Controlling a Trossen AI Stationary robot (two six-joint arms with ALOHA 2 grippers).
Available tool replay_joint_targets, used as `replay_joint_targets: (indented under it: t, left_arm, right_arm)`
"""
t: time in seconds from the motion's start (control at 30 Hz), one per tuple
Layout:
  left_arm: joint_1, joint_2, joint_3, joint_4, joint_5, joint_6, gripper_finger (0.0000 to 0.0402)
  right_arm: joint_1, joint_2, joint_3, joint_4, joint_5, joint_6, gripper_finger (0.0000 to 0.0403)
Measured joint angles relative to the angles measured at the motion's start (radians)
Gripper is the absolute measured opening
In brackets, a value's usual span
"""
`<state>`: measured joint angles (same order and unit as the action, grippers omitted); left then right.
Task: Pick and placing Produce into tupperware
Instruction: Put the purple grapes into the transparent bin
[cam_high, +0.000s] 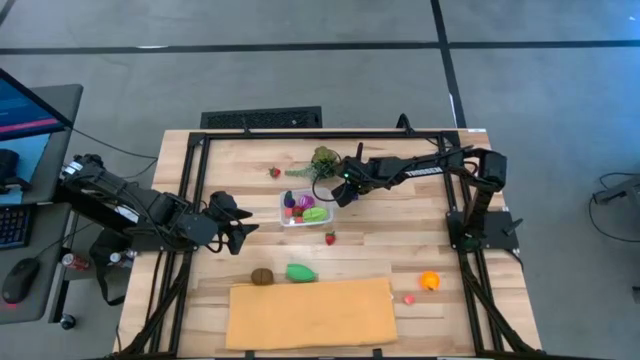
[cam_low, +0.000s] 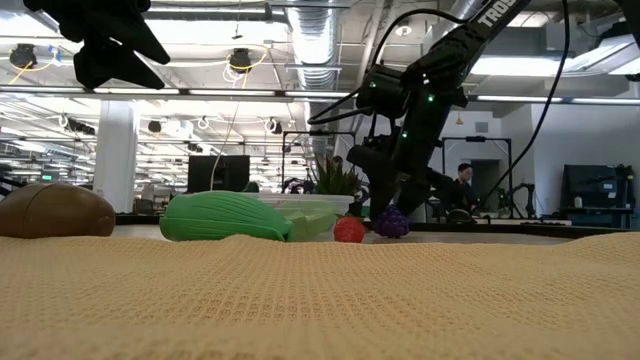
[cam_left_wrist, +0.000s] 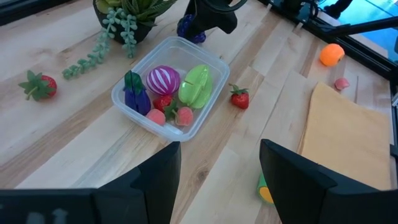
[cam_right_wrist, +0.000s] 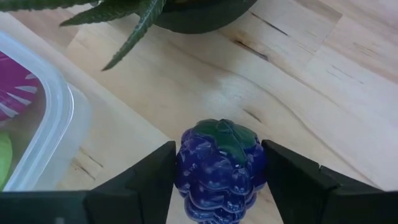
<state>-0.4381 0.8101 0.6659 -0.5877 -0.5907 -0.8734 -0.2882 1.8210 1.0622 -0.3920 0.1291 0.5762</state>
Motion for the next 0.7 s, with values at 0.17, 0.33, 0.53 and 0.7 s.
replay_joint_targets:
  t: [0.17,0.33,0.53,0.7]
  left_arm:
    - [0.000,0.000,0.000,0.000,0.000,0.006,0.0209]
    - [0.000,0.000,0.000,-0.001,-0.003,0.007,0.0209]
    - [0.000,0.000,0.000,-0.001,-0.005,0.007,0.0209]
    - [0.000,0.000,0.000,-0.002,-0.005,0.007,0.0209]
  right_arm:
    - [0.000,0.000,0.000,0.000,-0.007,-0.001,0.0224]
    - [0.000,0.000,0.000,0.000,-0.009,0.000,0.0226]
    - [0.000,0.000,0.000,0.001,-0.009,0.011,0.0212]
    - [0.000,0.000,0.000,0.001,-0.010,0.027,0.0211]
